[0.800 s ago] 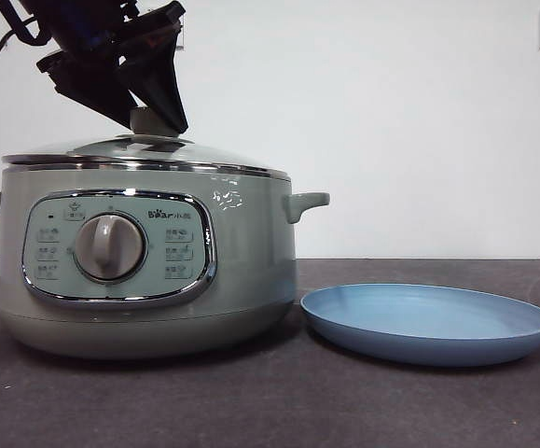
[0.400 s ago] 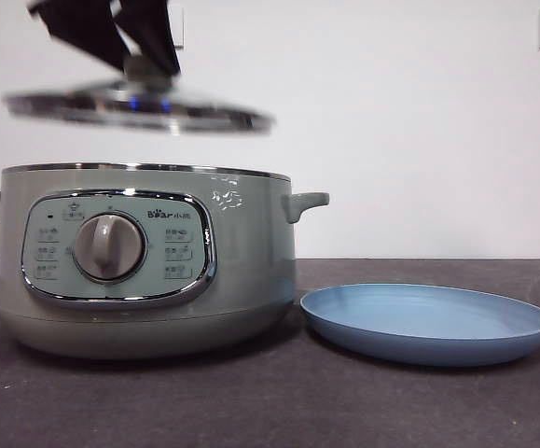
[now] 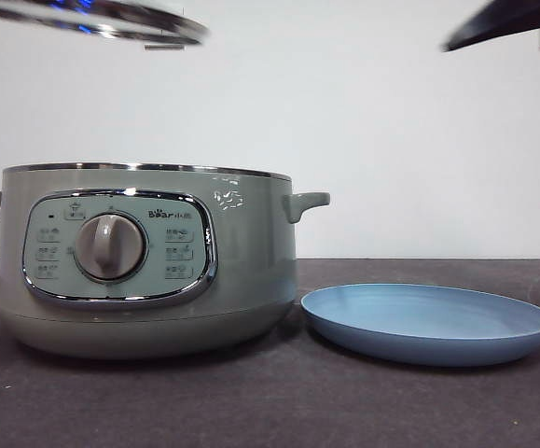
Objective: Take the pumpkin out from the steamer,put the pumpkin in the blue plate,close the lid
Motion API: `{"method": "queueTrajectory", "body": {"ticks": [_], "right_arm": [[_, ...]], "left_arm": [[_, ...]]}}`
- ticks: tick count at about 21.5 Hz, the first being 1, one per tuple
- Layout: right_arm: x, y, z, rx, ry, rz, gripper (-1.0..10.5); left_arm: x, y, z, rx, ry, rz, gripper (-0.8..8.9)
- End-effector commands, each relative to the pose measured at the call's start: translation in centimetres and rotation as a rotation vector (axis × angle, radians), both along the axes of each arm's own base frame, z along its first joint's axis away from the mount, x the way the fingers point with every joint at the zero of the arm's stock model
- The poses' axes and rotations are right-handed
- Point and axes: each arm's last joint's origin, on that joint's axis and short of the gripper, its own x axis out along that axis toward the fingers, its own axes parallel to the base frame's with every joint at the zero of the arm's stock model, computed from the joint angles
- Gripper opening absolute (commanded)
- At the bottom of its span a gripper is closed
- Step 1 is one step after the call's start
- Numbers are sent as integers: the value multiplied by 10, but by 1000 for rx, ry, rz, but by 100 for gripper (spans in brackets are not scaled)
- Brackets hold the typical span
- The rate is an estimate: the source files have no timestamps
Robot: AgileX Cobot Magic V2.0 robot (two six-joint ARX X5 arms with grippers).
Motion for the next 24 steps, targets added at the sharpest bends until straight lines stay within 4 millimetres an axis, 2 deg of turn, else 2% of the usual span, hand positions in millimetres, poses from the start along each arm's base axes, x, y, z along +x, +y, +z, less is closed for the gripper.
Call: {"method": "queueTrajectory", "body": {"ticks": [1, 7, 13, 18, 24], "right_arm": [[15, 28, 1, -39, 11, 91, 544], [41, 90, 1, -97, 53, 237, 576], [58, 168, -12, -374, 40, 300, 572], [68, 212, -46, -522, 1, 326, 571], [86, 234, -101, -569, 59, 344, 567]], "left_arm": [[-22, 14, 21, -17, -118, 59, -9], [-59, 37, 35, -3, -209, 208, -9], [-96, 60, 45, -13, -307, 331, -9], [-97, 60, 43, 7, -289, 328, -9], [-97, 60, 42, 12, -282, 327, -9]]}}
